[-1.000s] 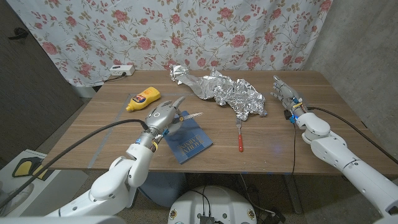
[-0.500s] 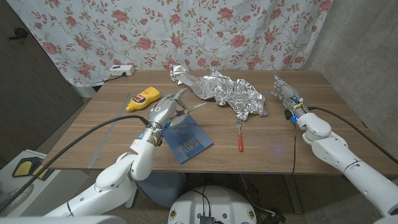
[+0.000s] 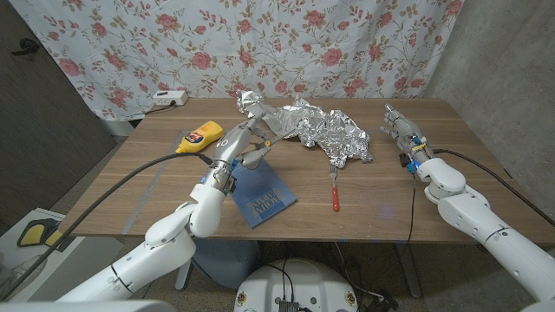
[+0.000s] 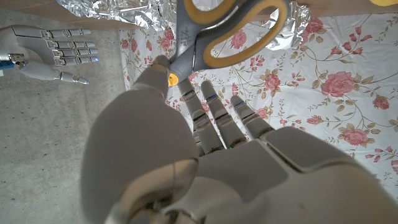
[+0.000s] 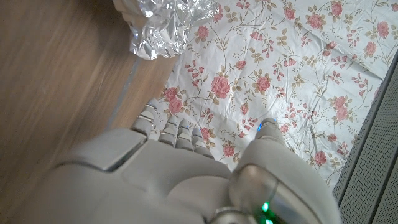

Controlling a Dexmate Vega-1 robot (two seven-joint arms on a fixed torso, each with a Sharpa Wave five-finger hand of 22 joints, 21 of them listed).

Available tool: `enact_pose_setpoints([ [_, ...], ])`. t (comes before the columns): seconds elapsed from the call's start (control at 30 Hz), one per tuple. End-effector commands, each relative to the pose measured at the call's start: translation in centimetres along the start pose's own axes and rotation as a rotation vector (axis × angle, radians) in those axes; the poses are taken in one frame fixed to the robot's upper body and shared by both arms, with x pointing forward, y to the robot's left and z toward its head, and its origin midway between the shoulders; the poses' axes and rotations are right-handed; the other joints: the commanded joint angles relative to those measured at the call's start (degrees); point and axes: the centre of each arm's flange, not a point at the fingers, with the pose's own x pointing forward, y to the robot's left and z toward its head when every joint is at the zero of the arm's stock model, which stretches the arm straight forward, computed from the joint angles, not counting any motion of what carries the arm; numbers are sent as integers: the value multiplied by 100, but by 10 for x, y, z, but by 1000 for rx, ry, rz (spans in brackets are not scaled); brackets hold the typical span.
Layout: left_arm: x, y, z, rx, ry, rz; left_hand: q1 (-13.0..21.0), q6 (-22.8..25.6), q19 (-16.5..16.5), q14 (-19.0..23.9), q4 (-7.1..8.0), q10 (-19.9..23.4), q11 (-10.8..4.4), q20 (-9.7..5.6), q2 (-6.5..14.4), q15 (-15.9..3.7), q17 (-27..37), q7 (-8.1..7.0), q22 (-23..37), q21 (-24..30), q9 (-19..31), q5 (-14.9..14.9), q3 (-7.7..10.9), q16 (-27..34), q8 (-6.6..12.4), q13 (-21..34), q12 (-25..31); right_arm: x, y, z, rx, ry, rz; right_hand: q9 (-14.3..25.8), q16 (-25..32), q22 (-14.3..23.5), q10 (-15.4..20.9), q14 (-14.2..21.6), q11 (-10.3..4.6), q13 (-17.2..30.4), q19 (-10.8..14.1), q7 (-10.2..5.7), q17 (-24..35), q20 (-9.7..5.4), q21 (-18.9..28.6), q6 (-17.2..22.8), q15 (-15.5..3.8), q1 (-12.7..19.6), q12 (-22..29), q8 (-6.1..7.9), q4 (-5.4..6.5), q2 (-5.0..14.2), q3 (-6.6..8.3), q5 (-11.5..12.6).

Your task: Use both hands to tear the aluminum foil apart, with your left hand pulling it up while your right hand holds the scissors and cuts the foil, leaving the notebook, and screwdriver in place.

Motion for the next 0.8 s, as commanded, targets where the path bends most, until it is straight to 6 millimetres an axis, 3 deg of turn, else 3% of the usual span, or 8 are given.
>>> enact_pose_setpoints([
  [0.03, 21, 0, 5, -159, -48, 34, 17, 70, 3, 34, 2, 213, -242, 31, 54, -89, 33, 13, 9, 21, 10, 34, -6, -3, 24, 1244, 532, -8, 3, 4, -13, -7, 7, 10, 41, 14, 140, -1, -1, 3, -19, -7, 14, -63, 37, 22, -55, 11, 64, 22, -24, -28, 31, 2],
  [0.4, 26, 0, 8, -214, -64, 57, 44, 119, -6, 13, 5, 186, -239, 46, 79, -100, 60, 24, 10, 18, 11, 23, -11, -11, 34, 1244, 535, -9, 8, 5, -10, -4, 26, 9, 46, 14, 710, 17, -32, 28, -55, -9, 8, -11, 31, 31, -23, 5, 254, 27, -28, -42, 53, 5],
  [0.8, 31, 1, 7, -351, -56, 54, 62, 152, -9, 7, 6, 175, -236, 46, 86, -104, 86, 20, 11, 18, 11, 9, -27, -9, 38, 1242, 542, -9, 15, 10, -11, -15, 44, 9, 55, 14, 878, 42, -42, 51, -62, -8, 4, -12, 32, 40, -59, 15, 308, 31, -36, -47, 66, 8],
])
